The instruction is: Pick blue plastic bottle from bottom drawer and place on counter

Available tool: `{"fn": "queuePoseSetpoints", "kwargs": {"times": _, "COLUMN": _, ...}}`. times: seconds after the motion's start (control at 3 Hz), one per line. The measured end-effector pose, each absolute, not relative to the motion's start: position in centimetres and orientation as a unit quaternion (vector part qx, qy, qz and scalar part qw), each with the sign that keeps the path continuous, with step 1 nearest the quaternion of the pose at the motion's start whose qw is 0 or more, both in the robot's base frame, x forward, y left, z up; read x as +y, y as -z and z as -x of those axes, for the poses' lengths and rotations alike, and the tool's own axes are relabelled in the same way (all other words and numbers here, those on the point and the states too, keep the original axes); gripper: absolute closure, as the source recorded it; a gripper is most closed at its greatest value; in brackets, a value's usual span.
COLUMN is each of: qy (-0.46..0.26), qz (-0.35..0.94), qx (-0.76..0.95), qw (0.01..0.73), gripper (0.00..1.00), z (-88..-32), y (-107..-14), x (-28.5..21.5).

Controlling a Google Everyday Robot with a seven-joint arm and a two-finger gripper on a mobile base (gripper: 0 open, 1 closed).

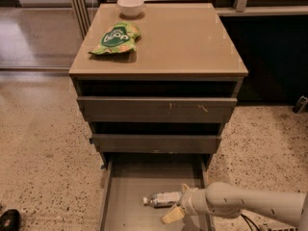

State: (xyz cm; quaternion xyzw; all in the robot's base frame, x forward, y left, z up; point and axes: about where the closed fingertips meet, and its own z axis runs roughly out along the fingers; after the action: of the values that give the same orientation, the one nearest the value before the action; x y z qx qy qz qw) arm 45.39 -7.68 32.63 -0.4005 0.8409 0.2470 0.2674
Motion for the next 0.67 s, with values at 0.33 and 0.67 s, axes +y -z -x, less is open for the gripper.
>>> {"fn": "queuePoseSetpoints", "kwargs": {"times": 0.33, "qy": -0.247, "qz": 0.401, "qx": 0.841, "qw": 0.267, "gripper": 0.0, "z": -45.39, "y": -32.63, "x": -7.67}}
{"fn": "queuePoseSetpoints", "kwargs": {"times": 0.67, "qy": -0.243, "qz": 0.401, "qx": 0.842, "qw": 0.265, "gripper": 0.0, "z": -45.46, "y": -32.62, "x": -7.67}}
